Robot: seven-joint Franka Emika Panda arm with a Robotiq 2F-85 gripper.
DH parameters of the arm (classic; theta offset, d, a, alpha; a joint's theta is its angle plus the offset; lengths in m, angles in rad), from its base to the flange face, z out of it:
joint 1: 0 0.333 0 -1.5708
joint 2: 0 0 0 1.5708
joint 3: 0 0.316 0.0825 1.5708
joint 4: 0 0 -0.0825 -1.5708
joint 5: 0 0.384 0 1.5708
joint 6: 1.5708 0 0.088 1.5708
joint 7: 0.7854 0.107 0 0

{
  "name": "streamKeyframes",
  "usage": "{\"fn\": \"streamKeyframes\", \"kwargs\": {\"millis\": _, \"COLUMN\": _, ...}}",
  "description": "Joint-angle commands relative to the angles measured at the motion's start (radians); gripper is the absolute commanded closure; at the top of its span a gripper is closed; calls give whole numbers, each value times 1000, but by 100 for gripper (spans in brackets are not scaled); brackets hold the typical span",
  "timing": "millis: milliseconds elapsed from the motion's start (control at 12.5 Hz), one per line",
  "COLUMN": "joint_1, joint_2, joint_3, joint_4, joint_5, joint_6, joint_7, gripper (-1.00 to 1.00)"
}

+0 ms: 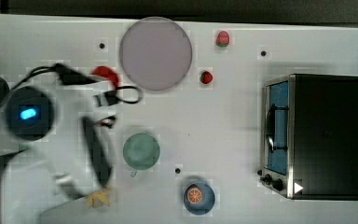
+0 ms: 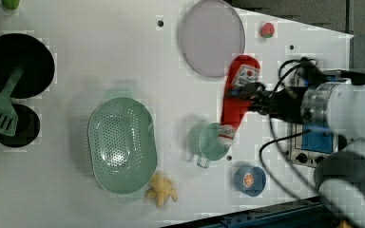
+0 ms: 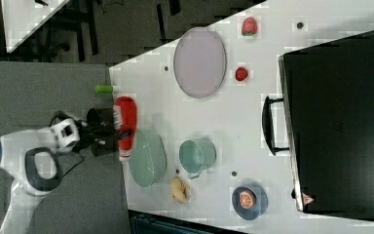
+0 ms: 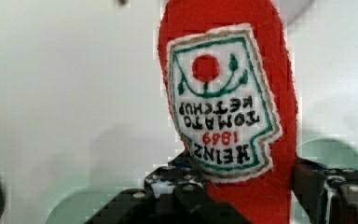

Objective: Pick ketchup from strainer and place it on the table

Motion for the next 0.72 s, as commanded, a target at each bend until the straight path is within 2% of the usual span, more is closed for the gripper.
{"fn": "streamKeyframes", "kwargs": {"millis": 80, "joint_1": -81, "joint_2": 15, "joint_3": -121, "joint_4": -27, "joint_5": 1, "joint_6": -28, "joint_7": -24, "gripper": -12}}
{"fn": "streamKeyframes", "kwargs": {"millis": 400, "joint_1": -87, "joint_2": 51, "joint_3": -263, "joint_4": -80, "joint_5": 0, "joint_6": -8, "joint_7": -68, "gripper": -12}}
{"fn": "streamKeyframes", "kwargs": {"millis": 720, "joint_1": -88, "joint_2": 134, "joint_3": -323, "joint_4": -137, "joint_5": 0, "joint_6": 55, "joint_7": -88, "gripper": -12}}
